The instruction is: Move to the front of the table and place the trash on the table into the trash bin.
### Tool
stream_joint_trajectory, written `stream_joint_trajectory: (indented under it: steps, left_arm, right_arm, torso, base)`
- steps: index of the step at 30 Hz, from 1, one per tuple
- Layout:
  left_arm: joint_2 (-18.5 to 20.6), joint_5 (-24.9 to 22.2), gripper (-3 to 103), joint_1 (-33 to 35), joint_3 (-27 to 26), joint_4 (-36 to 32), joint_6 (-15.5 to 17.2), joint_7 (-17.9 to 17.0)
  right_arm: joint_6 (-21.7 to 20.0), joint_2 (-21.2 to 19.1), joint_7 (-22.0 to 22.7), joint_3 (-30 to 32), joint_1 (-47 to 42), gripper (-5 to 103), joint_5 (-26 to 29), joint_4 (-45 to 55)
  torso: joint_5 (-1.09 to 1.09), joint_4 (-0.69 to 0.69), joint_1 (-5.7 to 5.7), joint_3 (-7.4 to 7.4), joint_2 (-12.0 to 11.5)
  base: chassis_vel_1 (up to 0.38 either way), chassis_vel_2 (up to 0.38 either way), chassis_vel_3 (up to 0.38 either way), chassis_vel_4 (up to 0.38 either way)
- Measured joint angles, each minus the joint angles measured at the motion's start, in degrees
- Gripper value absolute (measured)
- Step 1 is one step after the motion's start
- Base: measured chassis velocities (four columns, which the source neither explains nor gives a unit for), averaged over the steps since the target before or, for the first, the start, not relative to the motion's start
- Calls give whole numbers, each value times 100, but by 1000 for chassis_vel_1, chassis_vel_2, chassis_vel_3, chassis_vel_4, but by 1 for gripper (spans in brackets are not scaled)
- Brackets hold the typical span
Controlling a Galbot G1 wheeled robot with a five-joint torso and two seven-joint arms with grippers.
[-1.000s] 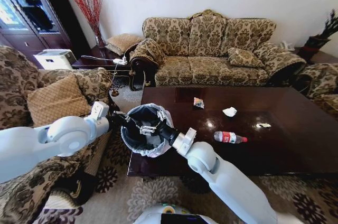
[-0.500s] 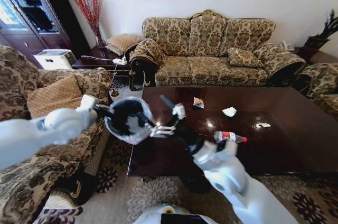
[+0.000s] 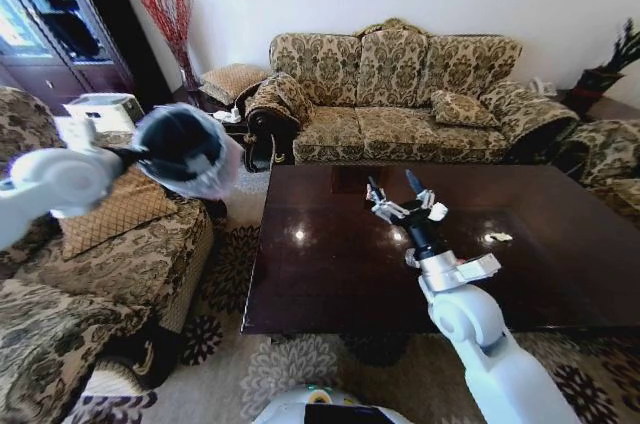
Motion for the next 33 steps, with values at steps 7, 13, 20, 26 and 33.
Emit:
stream_joint_trajectory:
  steps: [7,13,20,26,33]
  left_arm:
    - [-679,2008,0,-48,209,1198,-548,1325]
    - [-838,2915,0,-333,415,1717,-1163,1961]
    - [-479,2627,0,-568,330,1962,-1831,2894]
    - [-286,1705,0,-357,328,1694,-2232,3419]
    - [-332,140,0,-350,356,1131,-2051,3664]
  right_arm:
    - [7,24,14,-12,-25,100,-68,-196]
    - [-9,-51,68,-21,20,100,-118,-281]
    - [-92,-12,163,-186,158,100,-213,-367]
    - [-88,61,168,-256,119,100,-290,-409]
    - [5,59,131,-52,-136,100,-296,-419]
  torso:
    - [-10,4,0,0,0]
    - [-2,3,0,0,0]
    - [3,1,0,0,0]
    - [-2,5,0,0,0]
    - [6,-1,0,0,0]
  base:
    - [0,0,0,0]
    - [0,0,0,0]
    - [0,0,0,0]
    - [0,0,0,0]
    - [0,0,0,0]
